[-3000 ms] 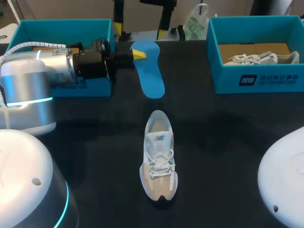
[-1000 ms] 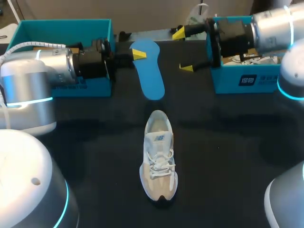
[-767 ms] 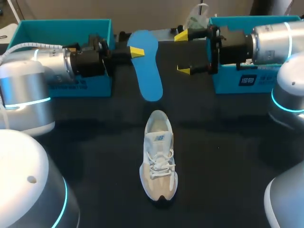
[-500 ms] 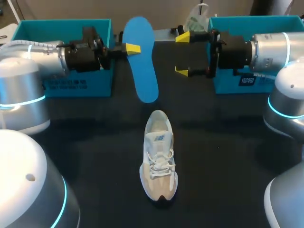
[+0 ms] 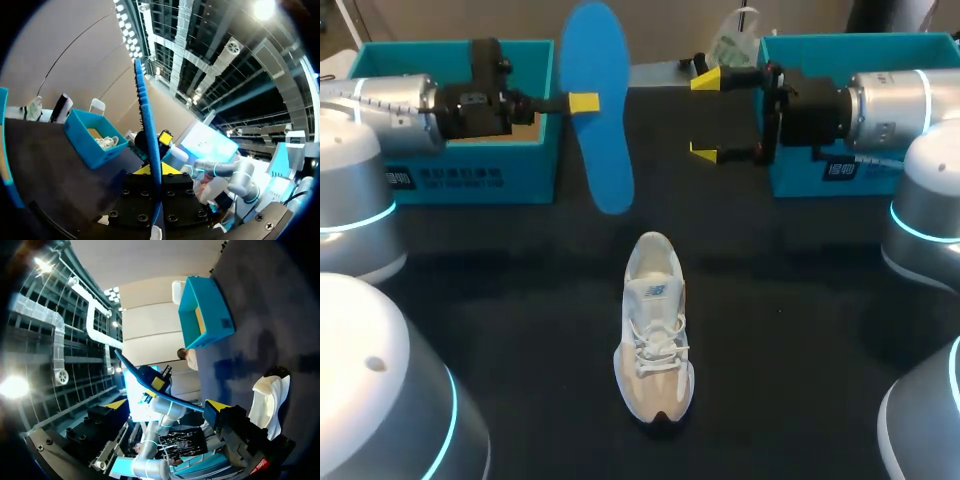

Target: Take the shoe out of the shoebox, open the shoe tongue, remove and reinsert the insole, then place the shoe into the shoebox

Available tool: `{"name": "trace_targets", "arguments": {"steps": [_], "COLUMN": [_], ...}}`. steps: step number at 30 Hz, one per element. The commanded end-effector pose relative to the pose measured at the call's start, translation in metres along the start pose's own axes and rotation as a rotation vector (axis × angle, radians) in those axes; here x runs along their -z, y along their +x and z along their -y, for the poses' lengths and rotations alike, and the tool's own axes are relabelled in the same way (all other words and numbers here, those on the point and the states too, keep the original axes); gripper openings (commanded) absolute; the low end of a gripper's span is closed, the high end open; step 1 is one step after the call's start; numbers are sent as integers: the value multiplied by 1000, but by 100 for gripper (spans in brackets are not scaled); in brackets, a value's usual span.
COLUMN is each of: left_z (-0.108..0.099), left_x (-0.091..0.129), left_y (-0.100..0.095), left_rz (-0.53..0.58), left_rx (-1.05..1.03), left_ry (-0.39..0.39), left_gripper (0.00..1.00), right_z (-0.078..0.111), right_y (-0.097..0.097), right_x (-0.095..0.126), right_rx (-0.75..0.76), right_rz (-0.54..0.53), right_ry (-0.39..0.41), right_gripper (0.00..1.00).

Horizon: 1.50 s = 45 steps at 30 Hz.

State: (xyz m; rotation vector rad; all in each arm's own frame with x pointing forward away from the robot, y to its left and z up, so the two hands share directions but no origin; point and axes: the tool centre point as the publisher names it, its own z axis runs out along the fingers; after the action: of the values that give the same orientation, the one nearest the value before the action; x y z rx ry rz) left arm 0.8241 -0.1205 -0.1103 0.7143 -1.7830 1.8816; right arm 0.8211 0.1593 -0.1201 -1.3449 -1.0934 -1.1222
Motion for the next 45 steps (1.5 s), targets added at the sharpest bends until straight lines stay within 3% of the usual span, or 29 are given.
{"name": "trace_targets", "arguments": {"steps": [1, 12, 15, 23, 27, 39, 45], "left_z": [-2, -2, -3, 6, 15, 15, 21], "left_x": [9, 9, 11, 15, 16, 16, 20], "left_y": [-10, -10, -9, -16, -16, -16, -5], "left_rz": [-13, -13, -16, 6, 30, 30, -105], "left_rx": [-436, -436, -635, -845, -777, -777, -1234], "left_ry": [-47, -47, -21, 8, 24, 24, 79], "left_gripper": [0, 0, 0, 0, 0, 0, 0], "right_z": [-1, -1, -1, -1, -1, -1, -1], "right_y": [0, 0, 0, 0, 0, 0, 0], "right_x": [-2, -2, -2, -2, -2, -2, -2], "right_rx": [0, 0, 0, 0, 0, 0, 0], "right_rz": [1, 1, 1, 1, 1, 1, 1], "right_ry": [-1, -1, -1, -1, -1, -1, -1], "right_gripper": [100, 100, 100, 100, 100, 100, 100]}}
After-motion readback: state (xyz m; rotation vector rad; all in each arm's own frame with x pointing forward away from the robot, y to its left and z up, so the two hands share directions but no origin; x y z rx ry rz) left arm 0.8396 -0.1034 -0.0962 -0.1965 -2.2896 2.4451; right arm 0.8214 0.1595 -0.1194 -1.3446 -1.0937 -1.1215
